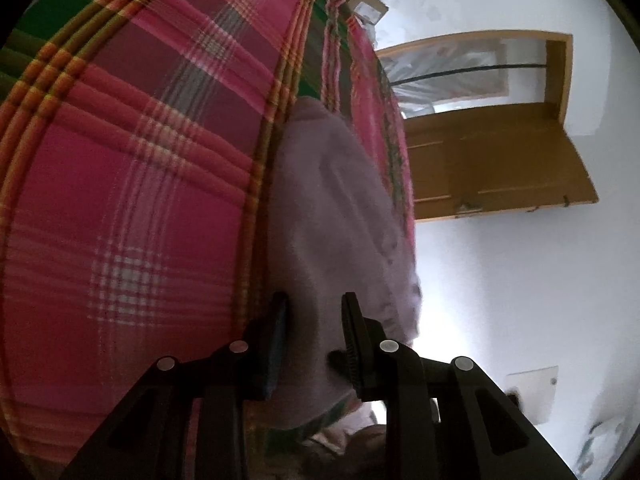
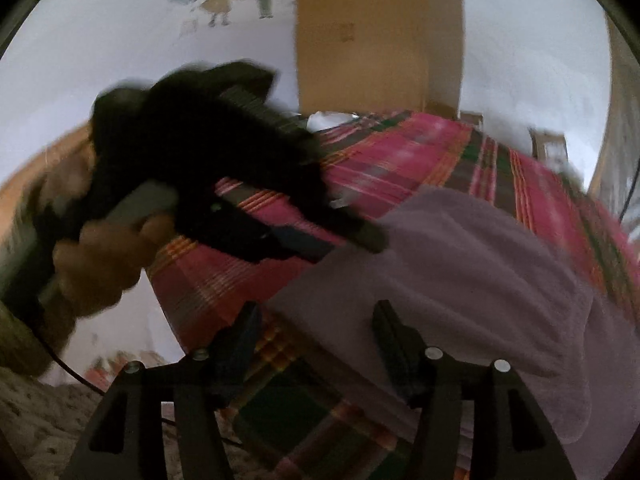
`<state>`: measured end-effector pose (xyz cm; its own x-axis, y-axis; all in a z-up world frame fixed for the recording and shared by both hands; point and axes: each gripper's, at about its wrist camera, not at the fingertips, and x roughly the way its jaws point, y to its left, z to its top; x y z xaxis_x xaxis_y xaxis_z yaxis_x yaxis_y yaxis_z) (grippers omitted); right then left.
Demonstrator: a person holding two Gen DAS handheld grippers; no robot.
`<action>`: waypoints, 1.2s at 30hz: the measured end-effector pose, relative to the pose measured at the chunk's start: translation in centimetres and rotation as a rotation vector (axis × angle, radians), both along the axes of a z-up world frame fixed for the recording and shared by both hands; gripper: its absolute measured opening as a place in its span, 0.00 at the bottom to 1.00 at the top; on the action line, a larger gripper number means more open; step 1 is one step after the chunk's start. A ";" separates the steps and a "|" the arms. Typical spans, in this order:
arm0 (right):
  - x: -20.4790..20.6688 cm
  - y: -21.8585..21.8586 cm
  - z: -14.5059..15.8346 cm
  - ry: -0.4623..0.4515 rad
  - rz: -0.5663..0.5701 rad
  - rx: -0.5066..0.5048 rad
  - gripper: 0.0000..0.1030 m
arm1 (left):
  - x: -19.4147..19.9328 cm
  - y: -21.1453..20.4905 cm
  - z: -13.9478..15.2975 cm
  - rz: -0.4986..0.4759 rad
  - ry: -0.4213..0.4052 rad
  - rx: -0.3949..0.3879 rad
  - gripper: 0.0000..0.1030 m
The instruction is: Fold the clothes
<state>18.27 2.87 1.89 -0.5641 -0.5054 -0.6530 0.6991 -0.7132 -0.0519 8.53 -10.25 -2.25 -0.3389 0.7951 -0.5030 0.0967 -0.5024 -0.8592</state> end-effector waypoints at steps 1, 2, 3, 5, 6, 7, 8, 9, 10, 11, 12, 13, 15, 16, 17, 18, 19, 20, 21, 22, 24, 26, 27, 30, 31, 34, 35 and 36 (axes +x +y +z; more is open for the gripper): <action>0.4 -0.6 -0.1 0.030 0.000 0.022 0.57 | -0.1 0.1 0.3 -0.003 0.006 0.004 0.26; 0.7 -1.0 -0.1 0.055 -0.006 0.043 0.57 | -0.2 0.3 0.6 -0.006 0.011 0.008 0.26; 0.8 -1.2 -0.2 0.072 -0.018 0.060 0.57 | -0.3 0.4 0.8 -0.009 0.012 0.013 0.26; 0.7 -1.6 -0.5 0.096 -0.048 0.091 0.57 | -0.3 0.5 1.1 -0.012 0.013 0.023 0.26; 0.5 -1.6 -0.6 0.100 -0.068 0.101 0.57 | -0.3 0.5 1.1 -0.013 0.014 0.022 0.26; 0.3 -1.6 -0.7 0.098 -0.087 0.108 0.57 | -0.2 0.5 1.1 -0.013 0.014 0.021 0.26; 0.0 -1.5 -0.9 0.094 -0.109 0.113 0.57 | -0.2 0.5 1.2 -0.014 0.014 0.020 0.26; -0.2 -1.4 -1.0 0.090 -0.123 0.114 0.57 | -0.2 0.5 1.2 -0.015 0.015 0.019 0.26; -0.3 -1.3 -1.0 0.083 -0.130 0.112 0.57 | -0.1 0.5 1.2 -0.015 0.014 0.019 0.26; -0.4 -1.2 -1.0 0.077 -0.136 0.109 0.57 | -0.1 0.3 1.0 -0.011 0.011 0.020 0.26; -0.6 -1.1 -1.1 0.071 -0.143 0.107 0.57 | 0.0 0.1 0.9 -0.008 0.008 0.022 0.26; -0.6 -1.0 -1.1 0.068 -0.147 0.107 0.55 | 0.0 0.1 0.9 -0.005 0.005 0.023 0.26; -0.6 -1.1 -1.2 0.068 -0.150 0.111 0.43 | 0.0 0.2 0.8 -0.007 0.008 0.017 0.26; -0.6 -1.1 -1.2 0.072 -0.153 0.113 0.37 | 0.1 0.0 0.8 -0.005 0.010 0.012 0.26; -0.5 -1.0 -1.1 0.079 -0.159 0.114 0.34 | 0.1 -0.1 0.8 -0.001 0.013 0.004 0.26; -0.4 -0.9 -1.0 0.084 -0.163 0.111 0.24 | 0.1 -0.3 0.8 0.005 0.016 -0.011 0.26; -0.3 -0.7 -0.8 0.086 -0.163 0.104 0.18 | 0.1 -0.4 0.7 0.013 0.019 -0.023 0.26; -0.2 -0.5 -0.7 0.088 -0.164 0.097 0.17 | 0.0 -0.4 0.6 0.023 0.020 -0.030 0.26; -0.1 -0.3 -0.5 0.090 -0.165 0.091 0.15 | 0.0 -0.5 0.6 0.034 0.021 -0.037 0.26; 0.0 -0.1 -0.4 0.089 -0.164 0.084 0.15 | -0.1 -0.5 0.5 0.044 0.022 -0.044 0.28; 0.2 0.2 -0.2 0.083 -0.162 0.070 0.13 | -0.3 -0.5 0.3 0.058 0.022 -0.049 0.42; 0.4 0.5 0.1 0.083 -0.157 0.055 0.13 | -0.9 0.3 -0.3 0.022 0.002 -0.009 0.44; 0.5 0.7 0.2 0.084 -0.154 0.046 0.13 | -1.1 0.6 -0.5 0.015 -0.007 -0.011 0.44; 0.7 1.1 0.7 0.088 -0.147 0.022 0.13 | -2.0 1.4 -1.1 -0.008 -0.033 -0.015 0.44; 0.8 1.2 0.9 0.090 -0.144 0.015 0.13 | -2.3 1.5 -1.1 -0.013 -0.037 -0.011 0.44; 0.8 1.4 1.1 0.088 -0.138 -0.001 0.13 | -3.6 1.8 -1.3 -0.024 -0.044 -0.001 0.44; 0.8 1.5 1.1 0.085 -0.135 -0.006 0.13 | -4.0 1.9 -1.3 -0.024 -0.045 0.006 0.44; 0.8 1.6 1.2 0.082 -0.133 -0.012 0.13 | -4.4 2.0 -1.3 -0.022 -0.048 0.010 0.44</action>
<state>19.04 4.45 3.09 -0.6776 -0.4298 -0.5968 0.5920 -0.8002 -0.0960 4.15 -8.25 -3.58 -0.2965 0.8073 -0.5103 0.1270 -0.4962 -0.8589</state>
